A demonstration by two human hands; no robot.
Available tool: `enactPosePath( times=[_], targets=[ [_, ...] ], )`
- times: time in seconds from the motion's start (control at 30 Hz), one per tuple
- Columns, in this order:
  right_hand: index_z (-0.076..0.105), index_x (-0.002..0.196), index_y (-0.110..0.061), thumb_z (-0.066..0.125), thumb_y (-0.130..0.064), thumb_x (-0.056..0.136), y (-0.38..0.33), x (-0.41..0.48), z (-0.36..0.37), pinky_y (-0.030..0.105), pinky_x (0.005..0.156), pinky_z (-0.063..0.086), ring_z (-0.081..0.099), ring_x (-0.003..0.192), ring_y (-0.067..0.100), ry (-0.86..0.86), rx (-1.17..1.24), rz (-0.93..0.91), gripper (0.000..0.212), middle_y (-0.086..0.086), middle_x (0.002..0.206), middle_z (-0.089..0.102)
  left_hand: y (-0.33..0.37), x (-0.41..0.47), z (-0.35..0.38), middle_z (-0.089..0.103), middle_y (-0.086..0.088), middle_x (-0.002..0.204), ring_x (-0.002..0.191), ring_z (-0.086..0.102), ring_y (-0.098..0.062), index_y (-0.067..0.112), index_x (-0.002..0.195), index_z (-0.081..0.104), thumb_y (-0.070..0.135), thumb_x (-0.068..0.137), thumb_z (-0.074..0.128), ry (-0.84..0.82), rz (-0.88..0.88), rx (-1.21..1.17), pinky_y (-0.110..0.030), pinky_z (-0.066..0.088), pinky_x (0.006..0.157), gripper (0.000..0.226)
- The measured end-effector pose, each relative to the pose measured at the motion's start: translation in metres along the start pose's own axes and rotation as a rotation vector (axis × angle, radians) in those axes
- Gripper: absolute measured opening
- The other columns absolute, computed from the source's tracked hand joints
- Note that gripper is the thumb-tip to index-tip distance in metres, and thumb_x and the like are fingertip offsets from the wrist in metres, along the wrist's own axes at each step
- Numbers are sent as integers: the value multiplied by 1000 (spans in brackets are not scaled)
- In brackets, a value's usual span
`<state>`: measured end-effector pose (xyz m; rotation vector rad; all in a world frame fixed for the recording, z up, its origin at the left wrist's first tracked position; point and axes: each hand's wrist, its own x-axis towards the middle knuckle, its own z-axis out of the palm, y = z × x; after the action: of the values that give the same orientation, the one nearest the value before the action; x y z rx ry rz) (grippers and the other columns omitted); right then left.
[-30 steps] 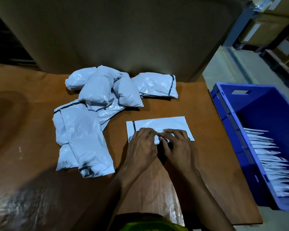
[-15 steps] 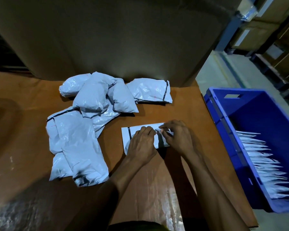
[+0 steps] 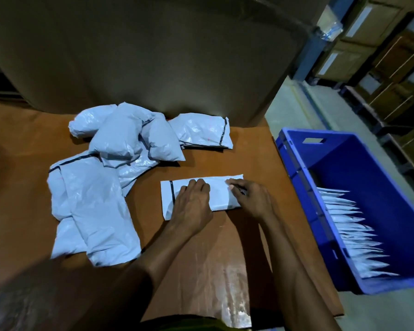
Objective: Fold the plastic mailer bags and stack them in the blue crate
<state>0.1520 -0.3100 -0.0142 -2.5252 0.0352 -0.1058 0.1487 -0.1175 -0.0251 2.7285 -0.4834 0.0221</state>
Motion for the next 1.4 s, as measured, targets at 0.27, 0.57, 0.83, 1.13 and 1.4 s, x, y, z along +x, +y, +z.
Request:
enactPosePath(
  times=[0.27,0.57,0.83,1.13,1.4],
  targets=[
    [83,105,-27,80,-24,89,-3,-45,15,25,69,45,70,96,20,205,-121,7,17,-5,100,79,-11,-11,16,68,-11,119,109,63,-33,4,117,70,-6,71,73,63,42,-123,-45,51,90,48],
    [50,153,-37,49,-53,107,5,-5,19,35,123,19,25,156,16,-83,-82,-103,49,-6,167,35,-10,-5,34,22,-8,171,159,12,-34,23,163,31,55,106,23,23,-69,22,-62,3,125,66],
    [23,161,-51,21,-52,111,15,-12,39,41,128,5,2,161,14,-114,-251,-217,50,-13,173,15,-21,-7,45,-2,-1,174,159,-13,-35,33,166,11,63,103,10,-53,-82,37,-67,-9,122,70],
    [35,157,-52,26,-65,105,17,2,49,41,128,9,8,161,19,-120,-283,-129,54,-12,170,27,-32,14,34,-39,11,163,145,-46,-28,43,160,-19,68,104,16,-355,-155,-28,-52,-43,98,71],
    [28,158,-54,39,-71,101,12,11,30,48,129,-4,-8,160,12,-339,-117,-56,60,-15,173,10,-38,5,15,-14,12,172,156,-25,-21,47,163,-1,82,95,16,-300,-90,-12,-66,-33,109,79]
  ],
)
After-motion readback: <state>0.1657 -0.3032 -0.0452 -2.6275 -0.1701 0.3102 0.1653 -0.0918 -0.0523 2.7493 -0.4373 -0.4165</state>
